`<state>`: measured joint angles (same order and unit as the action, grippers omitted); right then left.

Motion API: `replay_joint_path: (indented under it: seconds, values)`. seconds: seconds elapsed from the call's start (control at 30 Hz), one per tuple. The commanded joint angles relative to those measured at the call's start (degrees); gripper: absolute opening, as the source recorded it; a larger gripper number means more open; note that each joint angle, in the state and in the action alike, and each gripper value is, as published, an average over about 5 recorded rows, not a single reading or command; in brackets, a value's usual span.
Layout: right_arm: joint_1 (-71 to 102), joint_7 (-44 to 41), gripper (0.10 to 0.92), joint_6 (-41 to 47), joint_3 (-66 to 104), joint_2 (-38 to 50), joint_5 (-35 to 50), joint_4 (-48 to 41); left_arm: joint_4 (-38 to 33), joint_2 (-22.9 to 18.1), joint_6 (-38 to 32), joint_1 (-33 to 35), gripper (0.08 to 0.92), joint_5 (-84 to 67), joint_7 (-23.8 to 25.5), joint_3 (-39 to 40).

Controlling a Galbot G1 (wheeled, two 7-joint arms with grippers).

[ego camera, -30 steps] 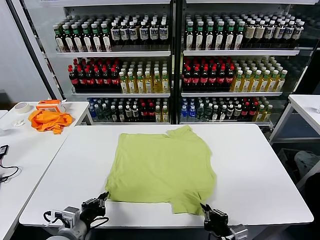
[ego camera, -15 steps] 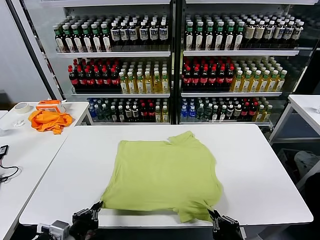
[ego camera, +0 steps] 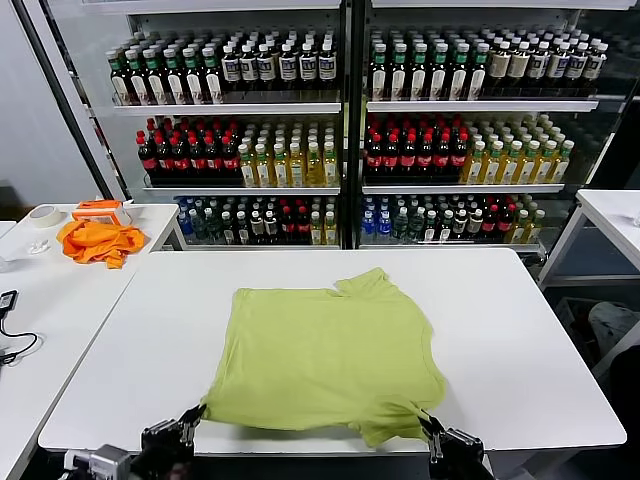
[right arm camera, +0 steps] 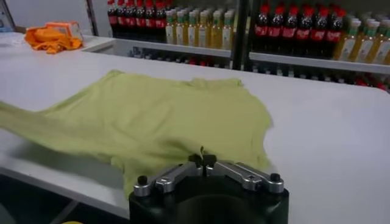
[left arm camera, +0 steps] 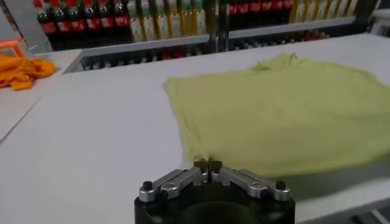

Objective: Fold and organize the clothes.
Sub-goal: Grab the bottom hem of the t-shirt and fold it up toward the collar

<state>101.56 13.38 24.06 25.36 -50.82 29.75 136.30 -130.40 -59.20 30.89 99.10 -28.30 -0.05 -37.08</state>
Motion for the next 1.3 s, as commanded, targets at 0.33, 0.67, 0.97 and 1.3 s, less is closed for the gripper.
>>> replay_joint_path:
  seconds: [0.33,0.67,0.97,1.3]
  values:
    - [-12.6,0.3,0.106,2.6,-2.6,-0.3,5.6,-7.7,12.9,0.7,-1.9,-19.7,0.082,-3.8,1.5,7.0]
    - [-19.3,0.5,0.106,3.6,-6.3,-1.6,6.7,-11.8,19.6,0.5,-3.8,-26.7,0.082,-4.6,3.6,9.9]
    - [-23.4,0.2,0.106,3.9,-8.5,-2.3,7.0,-16.0,24.9,-1.2,-4.1,-30.7,0.082,-4.1,4.2,12.7]
    - [-26.0,-0.5,0.106,4.2,-10.3,-3.2,7.0,-18.7,30.0,-2.0,-4.4,-33.3,0.082,-3.1,4.7,13.9]
